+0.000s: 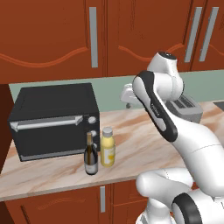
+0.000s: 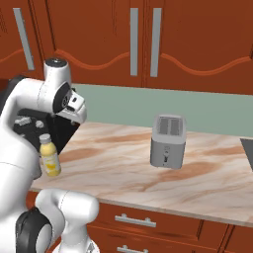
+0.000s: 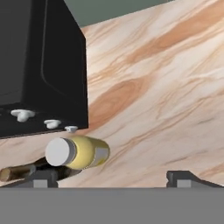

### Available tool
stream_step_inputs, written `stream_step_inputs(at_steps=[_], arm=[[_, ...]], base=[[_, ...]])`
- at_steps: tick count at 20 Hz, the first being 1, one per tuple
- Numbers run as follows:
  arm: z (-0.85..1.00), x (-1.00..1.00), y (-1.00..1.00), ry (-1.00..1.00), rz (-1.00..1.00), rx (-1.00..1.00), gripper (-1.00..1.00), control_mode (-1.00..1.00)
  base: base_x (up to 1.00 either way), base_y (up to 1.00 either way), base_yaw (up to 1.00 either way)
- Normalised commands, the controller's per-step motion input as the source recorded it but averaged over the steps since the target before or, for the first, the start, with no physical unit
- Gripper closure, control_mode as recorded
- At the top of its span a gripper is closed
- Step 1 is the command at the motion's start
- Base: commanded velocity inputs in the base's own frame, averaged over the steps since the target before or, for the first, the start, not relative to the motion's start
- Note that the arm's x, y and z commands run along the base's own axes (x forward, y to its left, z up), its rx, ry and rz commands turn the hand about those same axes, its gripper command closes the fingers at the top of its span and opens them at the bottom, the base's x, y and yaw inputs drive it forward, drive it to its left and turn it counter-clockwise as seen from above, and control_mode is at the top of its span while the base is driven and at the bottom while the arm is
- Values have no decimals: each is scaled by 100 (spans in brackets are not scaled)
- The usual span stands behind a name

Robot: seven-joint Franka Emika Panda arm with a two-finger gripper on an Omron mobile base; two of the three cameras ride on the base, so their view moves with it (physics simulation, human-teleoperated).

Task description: There is a wine glass and glass cup on the dining counter. Place the wine bottle next to the wine glass and the juice bottle next to the glass cup.

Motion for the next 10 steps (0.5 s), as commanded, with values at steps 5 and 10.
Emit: stream_step_inputs(at_steps=[5, 10], arm=[[-9, 3, 25, 8, 0, -1, -100, -100], [-11, 18, 35, 22, 0, -15, -100, -100]], base=[[0, 0, 0], [0, 0, 0]])
